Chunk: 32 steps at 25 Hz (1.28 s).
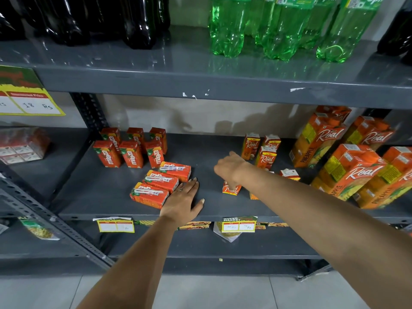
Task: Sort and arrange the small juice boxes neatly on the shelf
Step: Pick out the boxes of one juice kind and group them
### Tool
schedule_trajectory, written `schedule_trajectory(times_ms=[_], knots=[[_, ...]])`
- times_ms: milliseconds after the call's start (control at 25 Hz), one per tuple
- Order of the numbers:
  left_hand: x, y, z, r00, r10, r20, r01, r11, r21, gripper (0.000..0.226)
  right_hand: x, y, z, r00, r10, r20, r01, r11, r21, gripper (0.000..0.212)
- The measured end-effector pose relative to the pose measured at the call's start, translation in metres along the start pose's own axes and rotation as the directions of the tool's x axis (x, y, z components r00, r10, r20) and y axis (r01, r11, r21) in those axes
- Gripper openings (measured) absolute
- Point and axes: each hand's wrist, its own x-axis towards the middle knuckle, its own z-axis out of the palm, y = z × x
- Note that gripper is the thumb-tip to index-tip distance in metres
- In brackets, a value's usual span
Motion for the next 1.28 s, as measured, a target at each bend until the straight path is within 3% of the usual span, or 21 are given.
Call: schedule_trajectory(times_ms=[240,400,520,880,1080,1160,1280], knots=[[0.0,-0.001,0.001,1.0,-0.018,0.008,0.018,0.999,0.032,0.07,-0.016,0.05,-0.006,0.979,0.066,-0.193,0.038,0.869,0.493,0.04],[-0.001,0.001,-0.001,1.0,-0.014,-0.001,0.014,0.999,0.033,0.069,-0.022,0.062,0.015,0.986,0.066,-0.156,0.054,0.749,0.661,0.052],[-0.001,0.003,-0.002,1.0,-0.019,0.011,0.019,1.0,0.019,0.069,-0.023,0.06,0.035,0.992,0.057,-0.114,0.031,0.761,0.648,0.041],[-0.002,0.014,-0.008,0.994,-0.04,0.1,0.033,0.997,0.068,0.065,-0.028,0.051,0.044,0.995,0.096,0.001,-0.079,0.81,0.58,0.048],[0.003,0.019,-0.022,0.992,0.011,0.123,-0.052,0.938,0.342,0.063,-0.029,0.044,0.029,0.996,0.089,0.025,-0.088,0.822,0.562,0.053],[-0.003,0.009,-0.032,0.992,0.084,0.094,-0.116,0.898,0.424,0.059,-0.021,0.038,0.02,0.996,0.089,-0.01,-0.067,0.813,0.578,0.055],[-0.022,-0.016,-0.047,0.983,0.173,-0.061,-0.138,0.916,0.376,0.059,0.003,0.02,0.004,0.992,0.085,-0.095,-0.01,0.796,0.606,0.05]])
